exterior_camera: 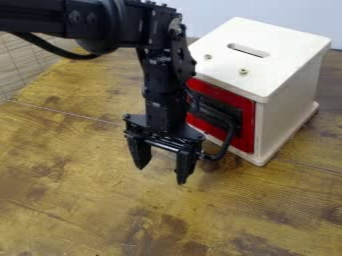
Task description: Close the drawer
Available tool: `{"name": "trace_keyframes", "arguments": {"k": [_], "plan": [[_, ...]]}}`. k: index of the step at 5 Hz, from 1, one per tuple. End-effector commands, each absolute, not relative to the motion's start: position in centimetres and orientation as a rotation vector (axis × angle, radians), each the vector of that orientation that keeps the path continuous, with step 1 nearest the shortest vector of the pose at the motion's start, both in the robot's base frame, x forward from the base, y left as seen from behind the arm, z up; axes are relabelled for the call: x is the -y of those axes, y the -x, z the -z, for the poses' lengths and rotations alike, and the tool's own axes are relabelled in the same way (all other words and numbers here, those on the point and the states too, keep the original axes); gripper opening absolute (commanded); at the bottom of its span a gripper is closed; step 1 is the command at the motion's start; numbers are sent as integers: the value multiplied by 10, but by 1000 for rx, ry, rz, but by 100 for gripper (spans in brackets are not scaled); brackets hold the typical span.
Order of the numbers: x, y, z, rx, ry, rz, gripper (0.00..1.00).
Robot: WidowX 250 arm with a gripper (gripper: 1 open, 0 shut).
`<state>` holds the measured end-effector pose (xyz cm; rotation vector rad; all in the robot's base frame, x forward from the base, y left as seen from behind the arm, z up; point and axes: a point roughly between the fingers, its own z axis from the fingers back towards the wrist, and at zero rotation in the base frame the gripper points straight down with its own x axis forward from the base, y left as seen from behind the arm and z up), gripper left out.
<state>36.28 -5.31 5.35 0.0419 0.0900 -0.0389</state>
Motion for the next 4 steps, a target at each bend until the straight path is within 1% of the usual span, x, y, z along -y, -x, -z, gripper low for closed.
{"name": "trace_keyframes", "arguments": {"k": [1, 4], "plan": [[61, -371, -97, 30, -37, 63, 100], [57, -374, -101, 52, -41, 55, 100]]}}
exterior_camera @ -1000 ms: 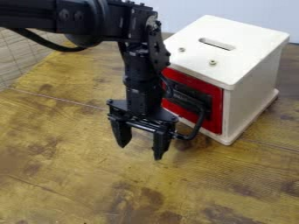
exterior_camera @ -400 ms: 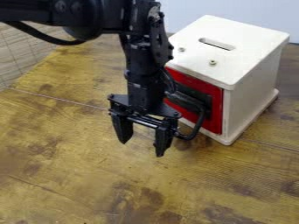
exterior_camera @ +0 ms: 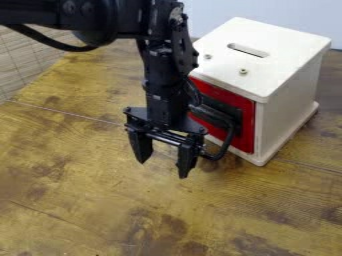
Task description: Close the drawer
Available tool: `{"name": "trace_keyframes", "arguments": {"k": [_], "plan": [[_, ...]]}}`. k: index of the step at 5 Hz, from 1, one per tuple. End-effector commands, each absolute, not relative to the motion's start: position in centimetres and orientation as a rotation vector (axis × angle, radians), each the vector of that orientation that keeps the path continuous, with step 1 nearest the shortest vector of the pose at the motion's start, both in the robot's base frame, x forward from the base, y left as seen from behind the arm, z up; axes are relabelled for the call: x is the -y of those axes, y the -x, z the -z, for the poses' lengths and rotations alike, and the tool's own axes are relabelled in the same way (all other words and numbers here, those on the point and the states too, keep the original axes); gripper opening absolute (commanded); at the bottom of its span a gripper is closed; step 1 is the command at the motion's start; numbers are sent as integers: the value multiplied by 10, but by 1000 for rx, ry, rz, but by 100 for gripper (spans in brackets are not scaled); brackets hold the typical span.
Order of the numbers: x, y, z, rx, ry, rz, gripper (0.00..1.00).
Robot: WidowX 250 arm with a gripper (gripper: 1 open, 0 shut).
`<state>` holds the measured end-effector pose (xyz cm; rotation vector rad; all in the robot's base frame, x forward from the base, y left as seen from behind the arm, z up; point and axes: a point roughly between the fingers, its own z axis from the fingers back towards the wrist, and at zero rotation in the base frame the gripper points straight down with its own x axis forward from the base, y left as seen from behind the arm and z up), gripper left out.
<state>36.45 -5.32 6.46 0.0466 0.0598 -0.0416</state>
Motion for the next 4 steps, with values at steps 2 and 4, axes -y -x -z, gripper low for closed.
{"name": "trace_keyframes", "arguments": {"k": [2, 4], "plan": [[54, -378, -102, 70, -45, 51, 100], [51, -379, -103, 89, -50, 47, 100]]}}
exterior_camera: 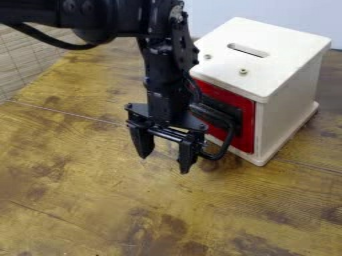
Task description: Close the drawer
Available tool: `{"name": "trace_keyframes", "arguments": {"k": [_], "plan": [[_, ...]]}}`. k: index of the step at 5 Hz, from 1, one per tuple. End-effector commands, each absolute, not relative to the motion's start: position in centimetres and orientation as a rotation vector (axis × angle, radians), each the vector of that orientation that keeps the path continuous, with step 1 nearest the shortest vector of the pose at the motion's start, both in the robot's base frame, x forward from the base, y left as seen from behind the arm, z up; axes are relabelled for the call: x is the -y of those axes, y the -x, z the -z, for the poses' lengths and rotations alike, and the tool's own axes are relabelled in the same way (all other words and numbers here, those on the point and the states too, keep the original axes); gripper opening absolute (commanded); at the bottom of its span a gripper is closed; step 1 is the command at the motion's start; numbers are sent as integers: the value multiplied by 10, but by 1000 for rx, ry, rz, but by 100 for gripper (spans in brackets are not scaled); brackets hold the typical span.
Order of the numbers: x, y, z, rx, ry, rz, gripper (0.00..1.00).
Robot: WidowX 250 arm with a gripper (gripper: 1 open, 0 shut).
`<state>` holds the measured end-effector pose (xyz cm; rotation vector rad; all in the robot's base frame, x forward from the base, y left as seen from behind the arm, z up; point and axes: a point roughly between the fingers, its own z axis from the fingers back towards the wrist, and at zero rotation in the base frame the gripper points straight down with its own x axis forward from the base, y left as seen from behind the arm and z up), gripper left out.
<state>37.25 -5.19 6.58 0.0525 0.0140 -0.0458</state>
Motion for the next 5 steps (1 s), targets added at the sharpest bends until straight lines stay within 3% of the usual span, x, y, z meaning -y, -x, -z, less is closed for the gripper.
{"name": "trace_keyframes", "arguments": {"k": [1, 5], "plan": [[50, -376, -103, 99, -53, 45, 100], [47, -374, -105, 135, -61, 48, 100]]}}
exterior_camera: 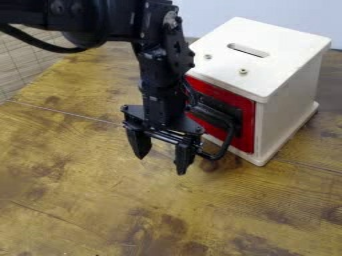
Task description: Close the drawer
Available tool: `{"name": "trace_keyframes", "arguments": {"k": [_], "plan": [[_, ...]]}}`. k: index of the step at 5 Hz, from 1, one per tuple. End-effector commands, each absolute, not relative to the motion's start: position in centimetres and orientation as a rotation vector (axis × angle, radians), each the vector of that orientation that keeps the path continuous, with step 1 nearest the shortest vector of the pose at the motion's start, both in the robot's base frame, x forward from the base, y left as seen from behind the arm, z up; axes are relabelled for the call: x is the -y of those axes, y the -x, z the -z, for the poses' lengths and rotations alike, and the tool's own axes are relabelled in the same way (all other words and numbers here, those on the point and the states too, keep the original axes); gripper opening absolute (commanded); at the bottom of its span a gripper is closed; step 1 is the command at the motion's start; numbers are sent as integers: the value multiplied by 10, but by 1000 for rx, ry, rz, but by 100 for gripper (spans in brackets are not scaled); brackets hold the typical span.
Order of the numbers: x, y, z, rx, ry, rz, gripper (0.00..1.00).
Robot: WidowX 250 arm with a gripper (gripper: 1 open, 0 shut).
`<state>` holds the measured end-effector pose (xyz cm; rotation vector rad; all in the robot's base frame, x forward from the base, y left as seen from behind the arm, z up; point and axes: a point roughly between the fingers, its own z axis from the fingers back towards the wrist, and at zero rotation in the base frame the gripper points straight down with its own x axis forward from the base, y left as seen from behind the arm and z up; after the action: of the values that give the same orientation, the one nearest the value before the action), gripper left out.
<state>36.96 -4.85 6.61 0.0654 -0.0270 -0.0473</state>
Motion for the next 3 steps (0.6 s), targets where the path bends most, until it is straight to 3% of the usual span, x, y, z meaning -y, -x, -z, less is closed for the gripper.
{"name": "trace_keyframes", "arguments": {"k": [1, 3], "plan": [[47, -374, -105, 141, -62, 48, 100], [46, -375, -108, 150, -63, 50, 100]]}}
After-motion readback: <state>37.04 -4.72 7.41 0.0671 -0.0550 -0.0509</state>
